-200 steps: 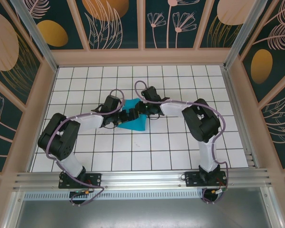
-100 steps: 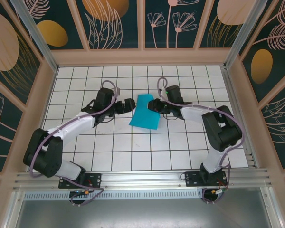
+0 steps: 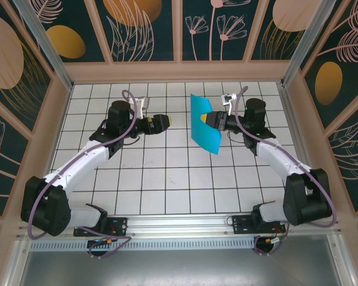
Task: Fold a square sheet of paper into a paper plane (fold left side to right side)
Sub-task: Place a square sheet of paper at the center of the table.
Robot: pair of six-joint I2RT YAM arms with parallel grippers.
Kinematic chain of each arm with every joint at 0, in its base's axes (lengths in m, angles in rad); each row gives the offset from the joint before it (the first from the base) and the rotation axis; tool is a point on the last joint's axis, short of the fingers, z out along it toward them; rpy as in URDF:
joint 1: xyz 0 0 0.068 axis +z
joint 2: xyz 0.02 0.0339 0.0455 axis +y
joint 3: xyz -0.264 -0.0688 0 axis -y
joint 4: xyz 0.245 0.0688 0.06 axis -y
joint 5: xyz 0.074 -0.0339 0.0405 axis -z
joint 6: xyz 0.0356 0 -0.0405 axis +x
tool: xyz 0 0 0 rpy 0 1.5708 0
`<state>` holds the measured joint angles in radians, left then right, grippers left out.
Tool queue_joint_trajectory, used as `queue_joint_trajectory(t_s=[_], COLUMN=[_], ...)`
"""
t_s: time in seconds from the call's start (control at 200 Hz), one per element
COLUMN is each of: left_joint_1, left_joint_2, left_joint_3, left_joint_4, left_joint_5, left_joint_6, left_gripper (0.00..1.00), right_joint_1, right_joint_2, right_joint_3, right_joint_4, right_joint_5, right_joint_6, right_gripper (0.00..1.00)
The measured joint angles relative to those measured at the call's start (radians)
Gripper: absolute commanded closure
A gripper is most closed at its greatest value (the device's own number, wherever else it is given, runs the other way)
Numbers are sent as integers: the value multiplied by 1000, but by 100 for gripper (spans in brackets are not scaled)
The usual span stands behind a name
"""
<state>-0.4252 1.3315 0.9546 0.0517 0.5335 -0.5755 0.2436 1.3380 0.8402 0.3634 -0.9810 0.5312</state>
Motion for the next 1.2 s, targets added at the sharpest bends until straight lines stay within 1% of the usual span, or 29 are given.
queue_joint_trajectory(t_s=[0.11,0.245,0.395,0.505,0.56,0.676,0.816,0.856,0.906,0.991,1.086,1.181,1.201], left_joint_1=[0,0,-10,-34,-44,-55,-55,-55,-55,-55,-55,-55,-55], left_joint_2=[10,20,43,61,65,64,62,60,57,48,36,30,28], left_joint_3=[53,85,109,119,119,119,116,111,100,77,48,26,19], left_joint_4=[60,132,157,171,187,218,245,250,255,259,258,261,262], left_joint_5=[114,220,287,331,354,393,412,413,415,415,407,399,397], left_joint_6=[13,19,30,37,35,27,23,22,12,10,7,-3,-5], left_gripper=[1,1,2,7,13,32,66,73,77,81,90,100,100], right_joint_1=[0,12,61,110,126,130,125,122,116,103,83,70,69], right_joint_2=[-47,-93,-137,-145,-145,-145,-145,-145,-145,-145,-150,-151,-151], right_joint_3=[39,87,141,189,208,227,227,227,226,221,201,187,185], right_joint_4=[2,6,16,13,1,-39,-104,-114,-127,-144,-152,-183,-190], right_joint_5=[-58,-97,-122,-129,-128,-116,-91,-85,-79,-64,-48,-33,-30], right_joint_6=[24,56,78,74,62,24,-11,-21,-29,-39,-49,-63,-66], right_gripper=[75,76,77,77,77,76,76,76,76,76,75,71,70])
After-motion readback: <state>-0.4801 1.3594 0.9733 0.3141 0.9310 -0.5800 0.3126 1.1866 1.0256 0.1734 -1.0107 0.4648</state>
